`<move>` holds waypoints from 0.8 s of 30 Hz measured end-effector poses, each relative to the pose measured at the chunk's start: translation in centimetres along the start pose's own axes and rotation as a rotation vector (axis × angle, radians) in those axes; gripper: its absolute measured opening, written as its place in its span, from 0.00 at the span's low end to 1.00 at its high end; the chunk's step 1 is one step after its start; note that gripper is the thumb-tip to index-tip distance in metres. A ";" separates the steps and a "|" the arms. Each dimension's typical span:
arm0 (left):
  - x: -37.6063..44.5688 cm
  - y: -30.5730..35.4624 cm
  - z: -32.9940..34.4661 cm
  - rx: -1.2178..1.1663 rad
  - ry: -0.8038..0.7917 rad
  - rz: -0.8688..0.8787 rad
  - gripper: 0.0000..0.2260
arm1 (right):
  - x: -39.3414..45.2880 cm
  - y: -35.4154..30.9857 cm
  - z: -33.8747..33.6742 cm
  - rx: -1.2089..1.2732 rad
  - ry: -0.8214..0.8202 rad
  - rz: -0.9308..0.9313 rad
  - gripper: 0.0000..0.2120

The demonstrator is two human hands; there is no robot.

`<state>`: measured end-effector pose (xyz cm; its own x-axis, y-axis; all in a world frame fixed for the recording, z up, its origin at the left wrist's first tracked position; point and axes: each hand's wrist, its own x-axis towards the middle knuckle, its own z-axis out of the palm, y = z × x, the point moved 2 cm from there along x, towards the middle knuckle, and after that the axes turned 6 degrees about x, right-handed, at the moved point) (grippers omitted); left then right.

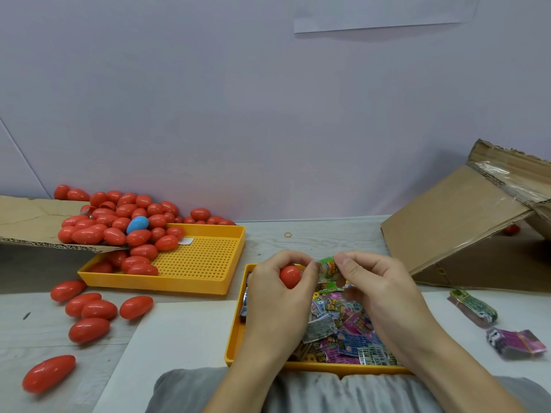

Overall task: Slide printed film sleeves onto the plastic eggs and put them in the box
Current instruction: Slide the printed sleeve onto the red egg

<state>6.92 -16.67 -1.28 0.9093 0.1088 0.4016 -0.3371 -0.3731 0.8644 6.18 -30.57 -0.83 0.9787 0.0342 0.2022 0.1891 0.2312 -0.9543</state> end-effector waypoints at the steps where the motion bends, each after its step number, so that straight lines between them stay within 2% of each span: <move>1: 0.0 0.0 0.0 -0.002 0.007 -0.003 0.07 | 0.0 0.0 0.0 -0.013 0.002 0.012 0.16; 12: 0.1 -0.4 -0.1 -0.027 -0.004 -0.035 0.08 | 0.2 0.6 -0.3 0.004 0.085 0.091 0.09; 16: 0.0 0.1 -0.2 -0.161 -0.046 -0.024 0.06 | 0.3 0.6 -0.4 0.095 0.117 0.084 0.06; 18: 0.0 0.2 -0.2 -0.211 -0.073 -0.018 0.06 | 0.4 0.6 -0.7 0.129 0.178 0.077 0.03; 19: 0.0 0.2 -0.2 -0.240 -0.089 -0.028 0.05 | 0.5 0.7 -0.9 0.121 0.216 0.064 0.05; 20: -0.1 0.1 -0.1 -0.292 -0.117 -0.052 0.03 | 0.5 0.7 -1.0 0.097 0.250 0.046 0.07; 24: -0.1 -0.5 0.2 -0.502 -0.237 -0.209 0.10 | 0.4 0.5 -1.4 -0.095 0.321 -0.074 0.05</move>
<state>7.02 -16.72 -1.80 0.9790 -0.0969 0.1792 -0.1670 0.1219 0.9784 6.80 -31.81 -1.51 0.9343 -0.2909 0.2062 0.2519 0.1294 -0.9591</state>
